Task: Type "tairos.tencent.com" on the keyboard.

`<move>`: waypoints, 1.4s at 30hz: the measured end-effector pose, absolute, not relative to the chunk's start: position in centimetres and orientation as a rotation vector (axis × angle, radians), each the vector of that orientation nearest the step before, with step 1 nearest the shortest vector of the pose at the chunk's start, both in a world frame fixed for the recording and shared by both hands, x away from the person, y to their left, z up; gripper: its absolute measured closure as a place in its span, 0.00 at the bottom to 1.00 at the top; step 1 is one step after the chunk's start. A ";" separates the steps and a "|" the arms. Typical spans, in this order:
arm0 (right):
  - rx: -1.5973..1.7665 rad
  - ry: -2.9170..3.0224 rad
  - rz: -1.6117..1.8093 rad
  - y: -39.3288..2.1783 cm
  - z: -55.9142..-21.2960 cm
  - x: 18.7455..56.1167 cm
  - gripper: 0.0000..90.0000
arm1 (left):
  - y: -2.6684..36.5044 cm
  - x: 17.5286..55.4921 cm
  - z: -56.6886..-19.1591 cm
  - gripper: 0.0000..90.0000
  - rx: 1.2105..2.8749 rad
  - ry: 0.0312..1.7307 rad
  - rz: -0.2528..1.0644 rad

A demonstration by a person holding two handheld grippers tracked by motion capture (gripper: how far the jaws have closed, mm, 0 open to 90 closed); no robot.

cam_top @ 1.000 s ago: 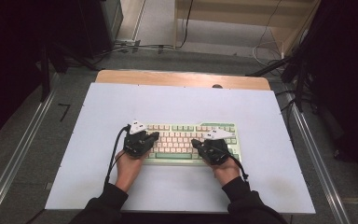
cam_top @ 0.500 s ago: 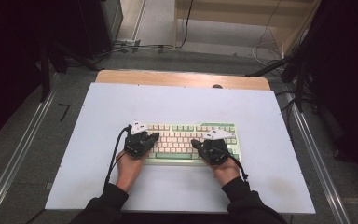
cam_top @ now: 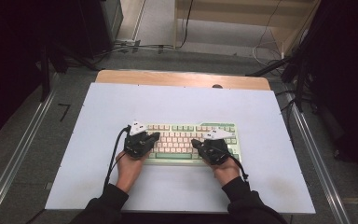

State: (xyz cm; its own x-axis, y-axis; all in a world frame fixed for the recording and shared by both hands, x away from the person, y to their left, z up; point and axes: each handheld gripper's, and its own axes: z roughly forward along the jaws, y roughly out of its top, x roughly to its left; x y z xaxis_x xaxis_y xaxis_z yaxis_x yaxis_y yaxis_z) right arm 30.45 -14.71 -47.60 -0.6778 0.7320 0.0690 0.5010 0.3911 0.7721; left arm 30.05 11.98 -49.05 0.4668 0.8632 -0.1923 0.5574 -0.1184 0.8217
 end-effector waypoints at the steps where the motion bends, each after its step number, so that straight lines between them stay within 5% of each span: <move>1: 1.082 2.371 1.166 -14.7 -47.6 30.4 0.98 | 12.0 30.0 -49.0 1.00 1.797 1.205 0.418; 42: 0.986 2.458 1.184 -11.0 -48.4 30.1 0.98 | 12.2 29.8 -48.9 1.00 1.800 1.202 0.419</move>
